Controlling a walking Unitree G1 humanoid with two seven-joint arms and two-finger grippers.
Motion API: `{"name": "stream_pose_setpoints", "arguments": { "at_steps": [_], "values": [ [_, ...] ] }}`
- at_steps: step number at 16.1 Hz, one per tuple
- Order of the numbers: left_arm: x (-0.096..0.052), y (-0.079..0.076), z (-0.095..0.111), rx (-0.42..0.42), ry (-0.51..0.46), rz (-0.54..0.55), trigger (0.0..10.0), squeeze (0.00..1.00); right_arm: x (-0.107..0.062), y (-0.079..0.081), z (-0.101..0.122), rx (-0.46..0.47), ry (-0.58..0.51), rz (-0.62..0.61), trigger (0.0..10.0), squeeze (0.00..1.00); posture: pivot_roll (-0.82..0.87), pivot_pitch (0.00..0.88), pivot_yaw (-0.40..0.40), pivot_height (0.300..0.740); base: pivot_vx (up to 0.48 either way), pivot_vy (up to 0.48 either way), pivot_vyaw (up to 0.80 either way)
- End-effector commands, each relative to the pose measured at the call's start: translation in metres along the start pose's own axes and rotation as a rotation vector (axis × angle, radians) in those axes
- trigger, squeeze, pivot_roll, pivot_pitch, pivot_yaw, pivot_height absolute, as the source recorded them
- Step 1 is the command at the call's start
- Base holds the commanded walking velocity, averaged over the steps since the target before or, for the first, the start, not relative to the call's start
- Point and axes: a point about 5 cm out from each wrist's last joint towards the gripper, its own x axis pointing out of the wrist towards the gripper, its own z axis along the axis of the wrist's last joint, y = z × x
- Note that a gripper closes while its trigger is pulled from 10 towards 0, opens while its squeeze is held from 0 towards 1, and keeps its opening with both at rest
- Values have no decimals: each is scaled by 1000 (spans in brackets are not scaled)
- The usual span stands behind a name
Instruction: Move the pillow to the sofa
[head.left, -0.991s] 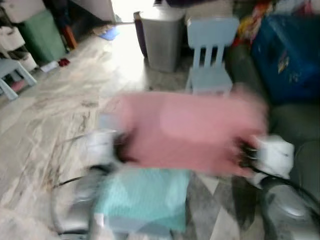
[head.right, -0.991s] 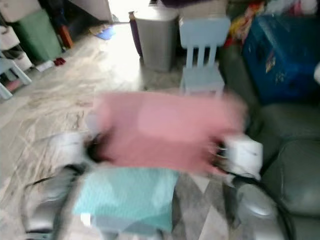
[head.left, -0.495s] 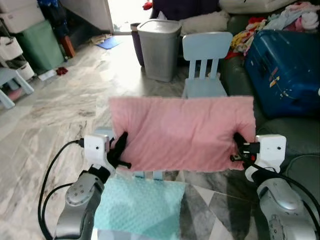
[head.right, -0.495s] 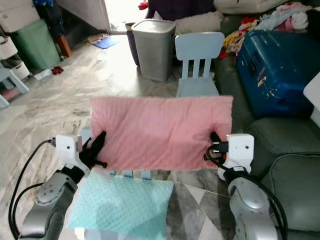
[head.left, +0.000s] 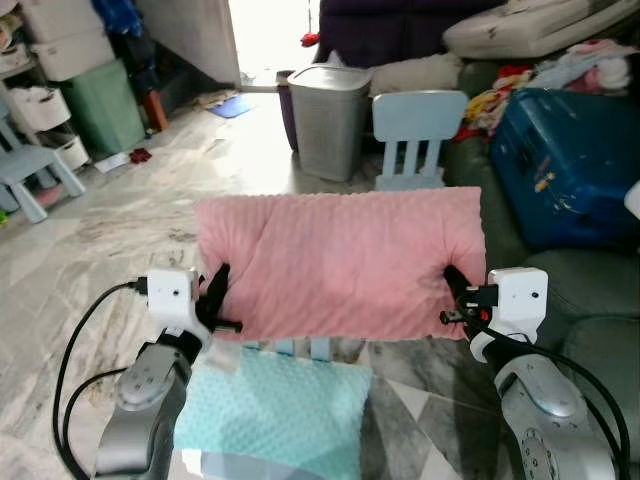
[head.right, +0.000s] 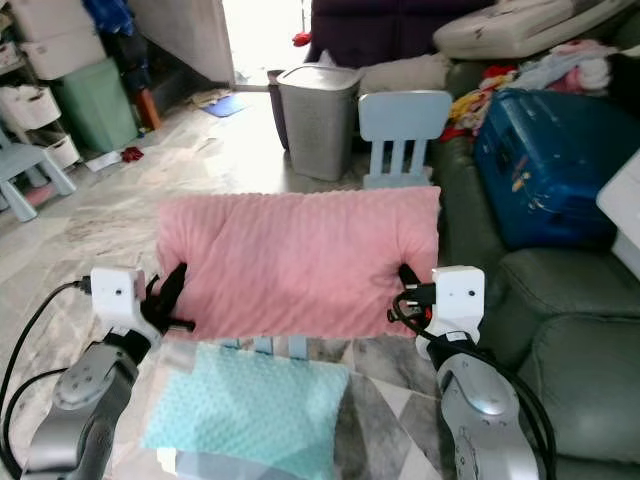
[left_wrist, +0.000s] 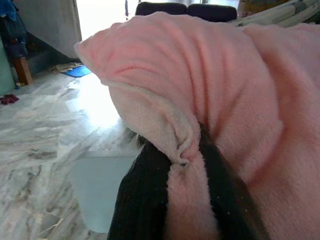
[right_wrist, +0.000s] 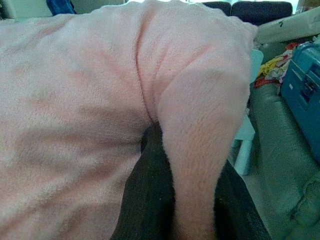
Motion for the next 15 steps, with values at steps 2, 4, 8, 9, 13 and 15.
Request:
{"name": "stream_pose_setpoints", "arguments": {
  "at_steps": [2,4,8,9,13,15],
  "values": [
    [6,1,11,2,-24,27,10000,0,0,0,6,-1,-16,6,10000,0,-178,0,35,740,0,0,0],
    [7,-2,12,-29,-27,31,10000,0,0,-3,6,-4,-11,9,10000,0,-173,0,24,740,0,0,0],
    [4,-3,7,-80,46,92,10000,0,3,-1,9,-9,-11,29,10000,0,-173,0,14,740,0,0,0],
    [4,-3,8,-75,36,67,10000,0,4,-1,10,-10,-13,30,10000,0,-175,0,15,740,0,0,0],
    [10,-7,15,-80,21,34,10000,0,0,-3,8,-13,-7,19,10000,0,-189,0,28,740,0,0,0],
    [11,-11,16,-81,22,12,10000,0,-1,-2,8,-11,-6,17,10000,0,-192,0,32,740,0,0,0]
  ]
}}
